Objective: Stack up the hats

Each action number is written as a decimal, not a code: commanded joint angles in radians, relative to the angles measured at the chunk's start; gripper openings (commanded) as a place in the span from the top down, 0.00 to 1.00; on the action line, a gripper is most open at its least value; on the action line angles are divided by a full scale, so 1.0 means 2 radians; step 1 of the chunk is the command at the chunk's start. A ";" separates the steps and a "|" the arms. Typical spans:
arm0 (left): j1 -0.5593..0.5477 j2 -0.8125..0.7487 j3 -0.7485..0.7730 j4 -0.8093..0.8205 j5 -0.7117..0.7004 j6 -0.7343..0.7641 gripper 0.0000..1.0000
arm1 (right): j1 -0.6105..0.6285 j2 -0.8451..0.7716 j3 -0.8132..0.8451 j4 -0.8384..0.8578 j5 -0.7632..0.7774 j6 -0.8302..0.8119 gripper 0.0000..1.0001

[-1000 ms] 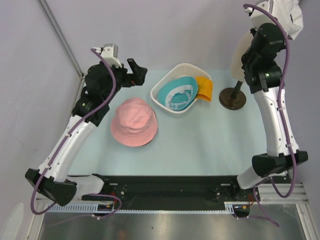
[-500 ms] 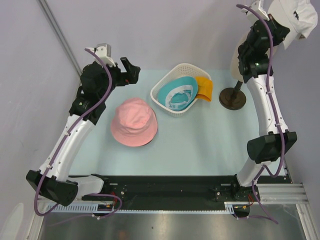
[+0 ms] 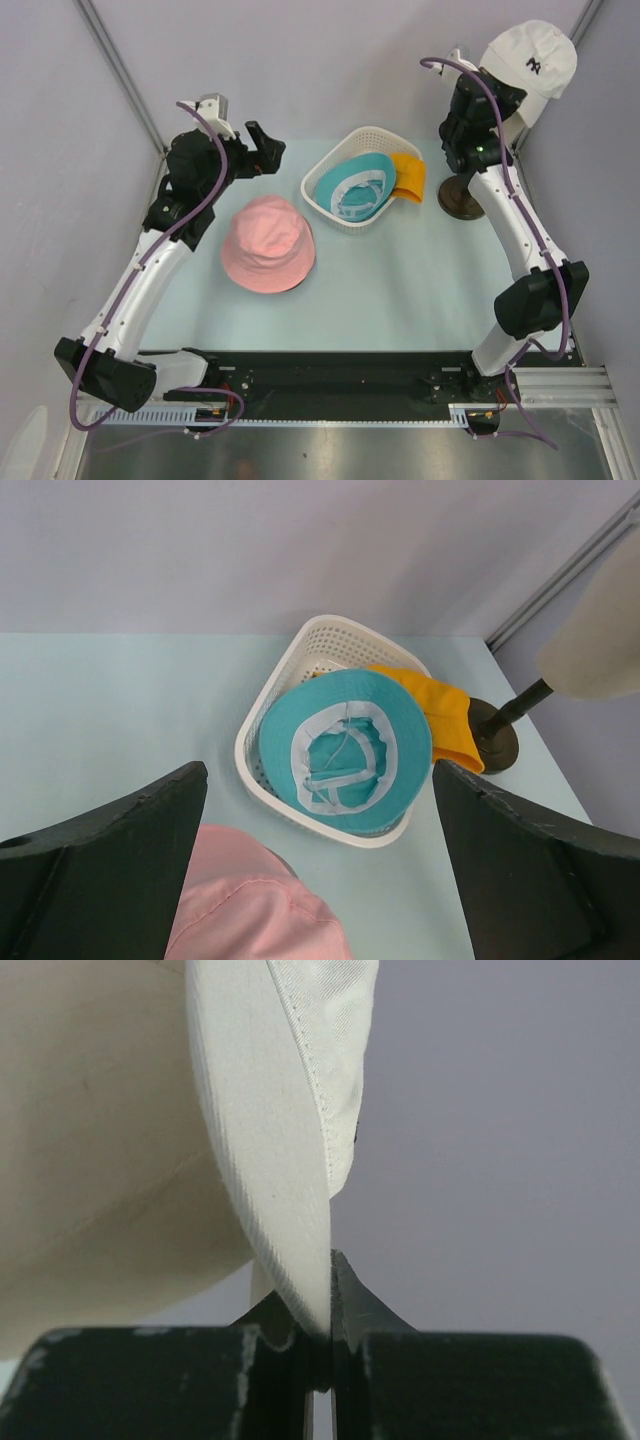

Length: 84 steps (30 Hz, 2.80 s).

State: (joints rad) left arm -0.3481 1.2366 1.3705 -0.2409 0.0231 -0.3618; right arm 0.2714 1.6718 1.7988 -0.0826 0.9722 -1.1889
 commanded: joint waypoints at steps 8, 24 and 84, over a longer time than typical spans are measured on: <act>0.004 -0.030 -0.018 0.017 0.011 -0.011 0.00 | 0.067 -0.024 -0.028 -0.045 0.012 -0.014 1.00; 0.004 -0.048 -0.038 0.020 0.015 -0.010 0.00 | 0.003 -0.067 -0.053 0.019 0.023 -0.085 1.00; 0.008 -0.073 -0.086 0.027 0.018 -0.021 0.00 | 0.053 -0.138 -0.216 -0.182 -0.109 -0.002 1.00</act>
State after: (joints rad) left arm -0.3435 1.1160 1.2041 -0.2333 0.0383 -0.3851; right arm 0.3767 1.3865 1.4197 -0.3378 0.8314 -1.2045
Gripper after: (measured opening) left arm 0.996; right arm 0.055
